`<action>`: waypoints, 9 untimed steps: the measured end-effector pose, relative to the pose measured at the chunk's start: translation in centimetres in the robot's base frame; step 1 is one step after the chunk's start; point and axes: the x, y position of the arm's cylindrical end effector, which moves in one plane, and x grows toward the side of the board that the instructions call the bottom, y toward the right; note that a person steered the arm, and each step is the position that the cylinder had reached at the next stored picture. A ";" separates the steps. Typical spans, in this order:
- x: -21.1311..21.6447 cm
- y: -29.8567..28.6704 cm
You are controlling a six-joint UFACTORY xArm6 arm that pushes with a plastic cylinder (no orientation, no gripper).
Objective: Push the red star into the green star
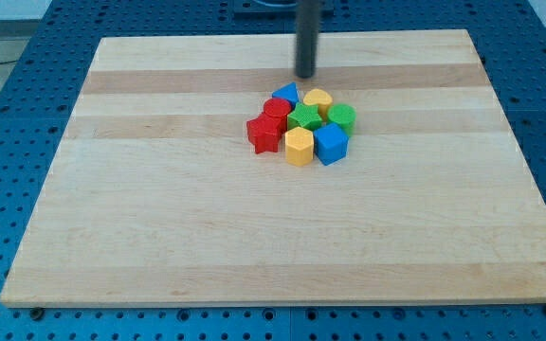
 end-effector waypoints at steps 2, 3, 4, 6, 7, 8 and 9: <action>1.9 -1.9; 1.9 -1.8; 1.9 -1.8; 2.1 -1.9; 2.8 -1.9; 3.1 -1.9; 3.1 -1.1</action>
